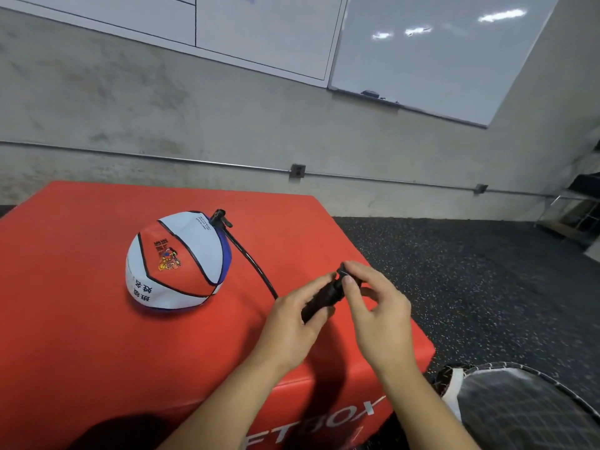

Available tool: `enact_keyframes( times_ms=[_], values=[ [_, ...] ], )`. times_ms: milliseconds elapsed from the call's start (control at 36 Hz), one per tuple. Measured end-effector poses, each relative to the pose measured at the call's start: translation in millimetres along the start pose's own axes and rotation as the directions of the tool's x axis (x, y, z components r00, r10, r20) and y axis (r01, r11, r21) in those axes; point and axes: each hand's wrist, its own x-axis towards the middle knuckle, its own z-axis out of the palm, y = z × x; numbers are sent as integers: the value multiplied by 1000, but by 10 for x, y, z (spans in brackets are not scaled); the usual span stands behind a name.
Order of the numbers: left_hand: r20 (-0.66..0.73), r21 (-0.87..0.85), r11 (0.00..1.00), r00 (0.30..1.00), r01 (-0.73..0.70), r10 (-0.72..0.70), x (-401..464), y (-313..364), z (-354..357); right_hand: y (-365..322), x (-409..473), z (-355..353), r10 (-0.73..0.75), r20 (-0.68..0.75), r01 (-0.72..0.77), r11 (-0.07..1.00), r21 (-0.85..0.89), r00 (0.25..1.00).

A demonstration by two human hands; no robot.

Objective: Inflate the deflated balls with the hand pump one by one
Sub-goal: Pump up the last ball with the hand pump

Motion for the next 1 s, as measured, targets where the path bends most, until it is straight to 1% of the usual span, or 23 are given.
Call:
enact_keyframes(
  times_ms=[111,194,444,528,611,722,833,1000],
  values=[
    [-33,65,998,999,2,0,6,4,7,-55,64,-91,-16,85,20,999,-47,996],
    [-41,94,996,999,8,-4,2,4,7,-87,122,-184,-9,103,17,997,-76,995],
    [-2,132,991,1000,-30,31,-35,-13,12,-380,503,-676,-18,-73,17,1000,-5,997],
    [4,143,989,999,-36,36,-24,-37,8,-414,563,-746,2,-103,0,1000,20,995],
    [27,143,989,999,-35,32,4,-69,13,-360,519,-702,-1,-148,2,1000,7,989],
    [29,134,990,999,-41,38,16,-108,36,-218,408,-537,21,-212,-10,999,53,977],
    [21,146,989,999,-30,27,41,-149,39,-94,282,-327,8,-182,0,999,45,983],
    [-3,168,986,1000,-21,22,71,-177,38,15,122,-98,-48,-115,51,998,27,992]
  ],
)
